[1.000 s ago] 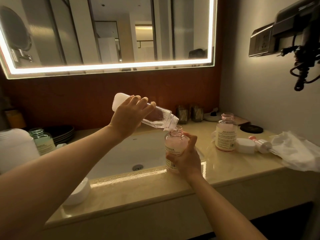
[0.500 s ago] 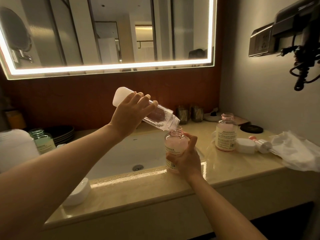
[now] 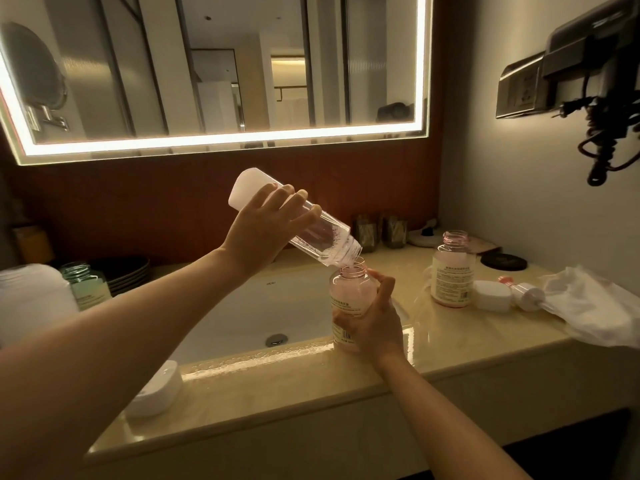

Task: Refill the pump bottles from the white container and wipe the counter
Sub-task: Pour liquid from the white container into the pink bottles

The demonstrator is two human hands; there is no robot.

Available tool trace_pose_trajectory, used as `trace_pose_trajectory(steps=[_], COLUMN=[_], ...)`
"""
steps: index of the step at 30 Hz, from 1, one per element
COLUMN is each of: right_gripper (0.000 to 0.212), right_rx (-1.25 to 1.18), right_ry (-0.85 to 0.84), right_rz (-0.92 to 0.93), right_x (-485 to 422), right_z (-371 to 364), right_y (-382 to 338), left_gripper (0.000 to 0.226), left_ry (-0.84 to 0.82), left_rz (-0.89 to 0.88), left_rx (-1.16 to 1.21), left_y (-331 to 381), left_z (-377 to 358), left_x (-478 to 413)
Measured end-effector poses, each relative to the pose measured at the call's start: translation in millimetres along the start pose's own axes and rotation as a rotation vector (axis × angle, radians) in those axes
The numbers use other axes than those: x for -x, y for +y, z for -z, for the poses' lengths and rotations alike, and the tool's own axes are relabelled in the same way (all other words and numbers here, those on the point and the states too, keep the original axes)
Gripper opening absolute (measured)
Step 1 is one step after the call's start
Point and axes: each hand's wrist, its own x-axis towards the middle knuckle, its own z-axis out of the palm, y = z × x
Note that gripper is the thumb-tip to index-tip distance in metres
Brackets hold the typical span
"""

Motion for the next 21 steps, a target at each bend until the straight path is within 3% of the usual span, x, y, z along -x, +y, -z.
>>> trace_pose_trajectory(steps=[12,17,21], right_gripper=[0.086,0.087,0.087], right_rx=[-0.008,0.003,0.006], right_ry=[-0.010,-0.018,-0.037], right_rz=[0.009,0.019,-0.008], right_x=[-0.1,-0.1,-3.7], right_z=[-0.1,1.5,12.0], right_y=[2.0,2.9,5.6], left_gripper=[0.079,0.070,0.079], left_ry=[0.067,0.094,0.017], left_rz=[-0.061,0.054,0.220], left_rx=[-0.076,0.004,0.206], left_y=[-3.6,3.2,22.9], left_z=[-1.6,-12.9,-19.8], left_x=[-2.4,8.4,22.2])
